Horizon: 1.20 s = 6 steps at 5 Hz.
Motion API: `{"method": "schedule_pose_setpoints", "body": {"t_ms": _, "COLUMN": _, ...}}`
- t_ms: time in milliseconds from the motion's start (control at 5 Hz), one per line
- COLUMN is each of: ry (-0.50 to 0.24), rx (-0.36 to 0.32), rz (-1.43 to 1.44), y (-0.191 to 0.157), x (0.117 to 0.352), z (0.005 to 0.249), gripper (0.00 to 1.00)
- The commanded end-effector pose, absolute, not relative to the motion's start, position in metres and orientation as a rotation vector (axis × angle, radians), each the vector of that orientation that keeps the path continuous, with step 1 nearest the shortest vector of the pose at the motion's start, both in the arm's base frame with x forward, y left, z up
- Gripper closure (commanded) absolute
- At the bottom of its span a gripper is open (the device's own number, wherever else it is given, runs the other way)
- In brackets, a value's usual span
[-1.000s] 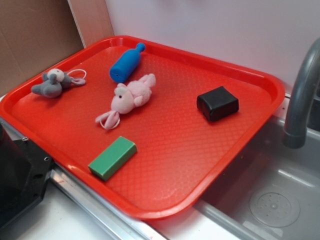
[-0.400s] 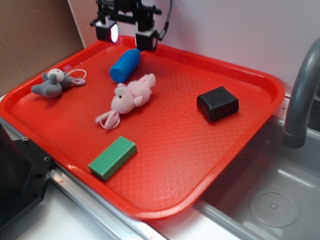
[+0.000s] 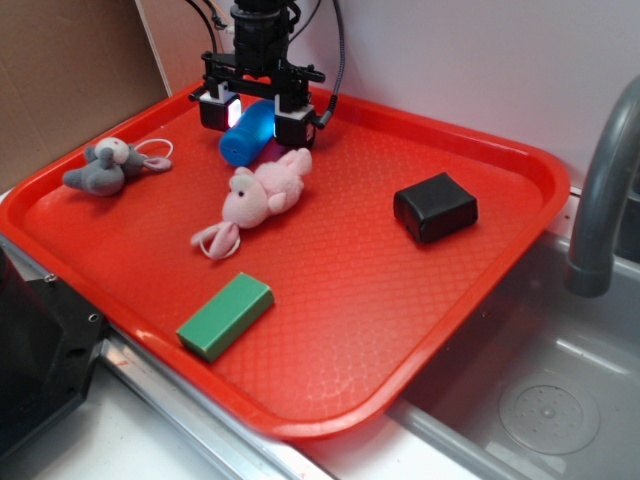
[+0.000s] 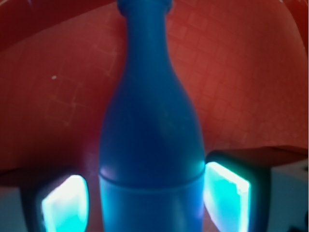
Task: Grab the blue bottle.
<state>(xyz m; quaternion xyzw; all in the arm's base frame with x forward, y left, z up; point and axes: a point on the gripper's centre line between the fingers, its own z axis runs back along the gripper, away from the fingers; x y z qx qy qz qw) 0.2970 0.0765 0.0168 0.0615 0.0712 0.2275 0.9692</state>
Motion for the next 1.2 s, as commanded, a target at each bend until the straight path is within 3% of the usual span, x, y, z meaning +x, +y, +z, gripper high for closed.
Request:
{"method": "schedule_pose_setpoints", "body": {"t_ms": 0, "ry": 0.139, "rx": 0.117, "rz": 0.476, "y": 0.092, "x": 0.29, "z": 0.019, "gripper": 1.0}}
{"method": "schedule_pose_setpoints", "body": {"t_ms": 400, "ry": 0.136, "rx": 0.119, "rz": 0.475, "y": 0.094, "x": 0.288, "z": 0.03, "gripper": 1.0}}
{"method": "schedule_pose_setpoints", "body": {"t_ms": 600, "ry": 0.06, "rx": 0.138, "rz": 0.515, "y": 0.095, "x": 0.278, "z": 0.08, "gripper": 1.0}}
{"method": "schedule_pose_setpoints", "body": {"t_ms": 800, "ry": -0.062, "rx": 0.086, "rz": 0.417, "y": 0.065, "x": 0.25, "z": 0.127, "gripper": 1.0}}
{"method": "schedule_pose_setpoints", "body": {"t_ms": 1000, "ry": -0.135, "rx": -0.048, "rz": 0.237, "y": 0.033, "x": 0.21, "z": 0.175, "gripper": 1.0}}
